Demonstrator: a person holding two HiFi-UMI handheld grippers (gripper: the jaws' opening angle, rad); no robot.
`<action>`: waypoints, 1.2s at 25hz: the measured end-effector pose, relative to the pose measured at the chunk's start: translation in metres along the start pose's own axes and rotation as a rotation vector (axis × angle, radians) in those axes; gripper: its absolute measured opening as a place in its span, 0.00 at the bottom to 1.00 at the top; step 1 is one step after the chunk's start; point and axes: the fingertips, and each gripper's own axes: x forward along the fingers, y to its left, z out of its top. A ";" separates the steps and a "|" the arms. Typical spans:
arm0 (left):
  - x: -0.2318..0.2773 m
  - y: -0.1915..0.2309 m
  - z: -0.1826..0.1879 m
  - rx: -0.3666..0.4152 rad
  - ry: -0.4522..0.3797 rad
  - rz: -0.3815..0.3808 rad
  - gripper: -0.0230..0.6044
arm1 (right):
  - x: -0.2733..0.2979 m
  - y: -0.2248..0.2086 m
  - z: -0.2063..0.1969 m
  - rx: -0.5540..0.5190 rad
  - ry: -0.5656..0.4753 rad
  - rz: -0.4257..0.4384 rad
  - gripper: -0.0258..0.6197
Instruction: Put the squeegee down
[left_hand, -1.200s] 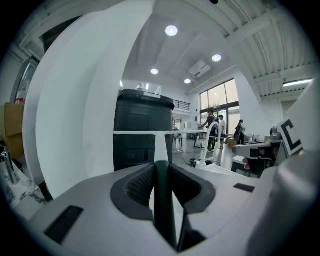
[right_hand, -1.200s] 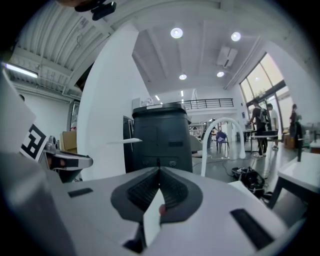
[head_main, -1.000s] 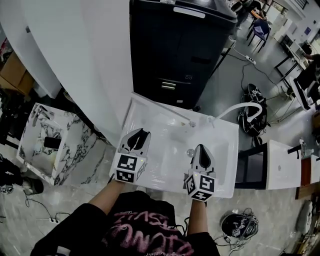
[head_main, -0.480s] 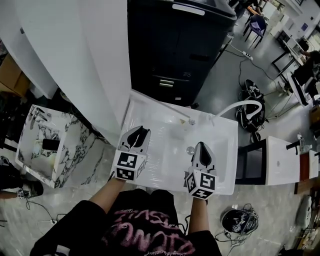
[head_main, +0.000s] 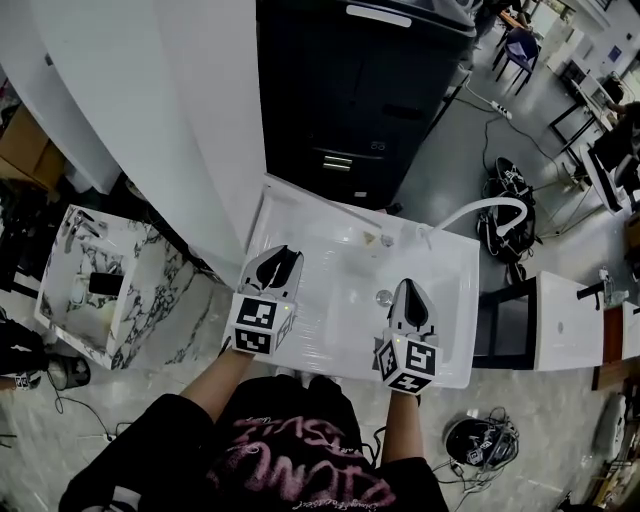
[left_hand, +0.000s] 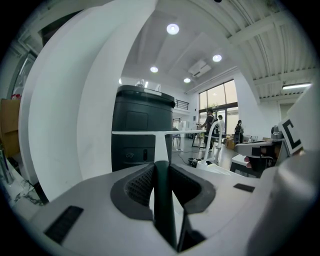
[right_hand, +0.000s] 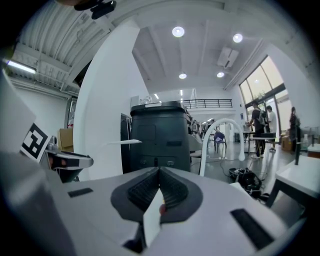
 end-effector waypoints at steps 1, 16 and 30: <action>0.000 -0.001 0.000 -0.003 -0.001 0.007 0.19 | -0.001 -0.003 -0.001 0.001 0.001 0.003 0.07; 0.003 -0.024 0.016 0.002 -0.018 0.096 0.19 | 0.009 -0.033 0.008 0.024 -0.009 0.082 0.07; 0.009 -0.027 0.021 0.016 -0.028 0.145 0.19 | 0.015 -0.041 0.006 0.051 -0.012 0.124 0.07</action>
